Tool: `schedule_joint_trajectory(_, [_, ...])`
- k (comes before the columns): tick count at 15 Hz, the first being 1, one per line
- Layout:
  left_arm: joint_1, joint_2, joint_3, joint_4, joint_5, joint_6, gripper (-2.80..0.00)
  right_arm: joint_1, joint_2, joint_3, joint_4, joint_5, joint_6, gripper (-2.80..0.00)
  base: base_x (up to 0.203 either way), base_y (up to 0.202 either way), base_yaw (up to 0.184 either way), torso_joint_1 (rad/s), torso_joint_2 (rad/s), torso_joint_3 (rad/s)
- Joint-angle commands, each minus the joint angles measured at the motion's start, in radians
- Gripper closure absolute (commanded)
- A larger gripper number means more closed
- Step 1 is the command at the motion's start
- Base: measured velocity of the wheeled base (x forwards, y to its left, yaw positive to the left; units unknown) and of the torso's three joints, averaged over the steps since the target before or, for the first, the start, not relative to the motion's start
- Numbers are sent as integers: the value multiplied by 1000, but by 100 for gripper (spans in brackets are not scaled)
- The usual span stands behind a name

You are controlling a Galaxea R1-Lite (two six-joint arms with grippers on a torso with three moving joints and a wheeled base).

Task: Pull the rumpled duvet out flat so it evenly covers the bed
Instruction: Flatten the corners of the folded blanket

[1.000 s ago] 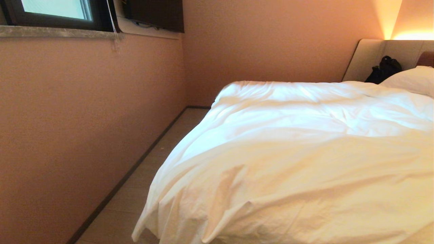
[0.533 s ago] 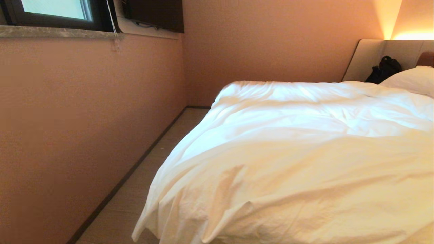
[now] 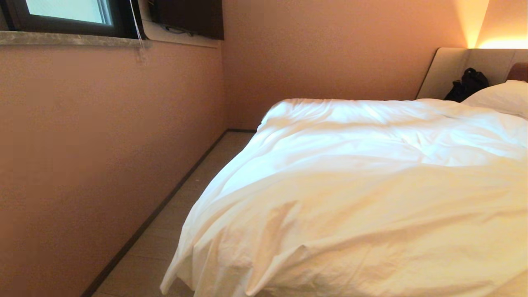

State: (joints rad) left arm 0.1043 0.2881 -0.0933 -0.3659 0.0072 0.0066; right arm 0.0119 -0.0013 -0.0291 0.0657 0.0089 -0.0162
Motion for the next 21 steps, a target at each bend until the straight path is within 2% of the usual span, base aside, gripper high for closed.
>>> schedule_joint_trajectory(1, [0, 2, 11, -4, 0, 2, 0, 0, 1, 0, 0, 0, -1, 0, 0, 0, 0, 0, 0, 0])
schedule_joint_trajectory(21, [0, 2, 92, 6, -13, 7, 0, 0, 1, 0, 0, 0, -1, 0, 0, 0, 0, 0, 0, 0])
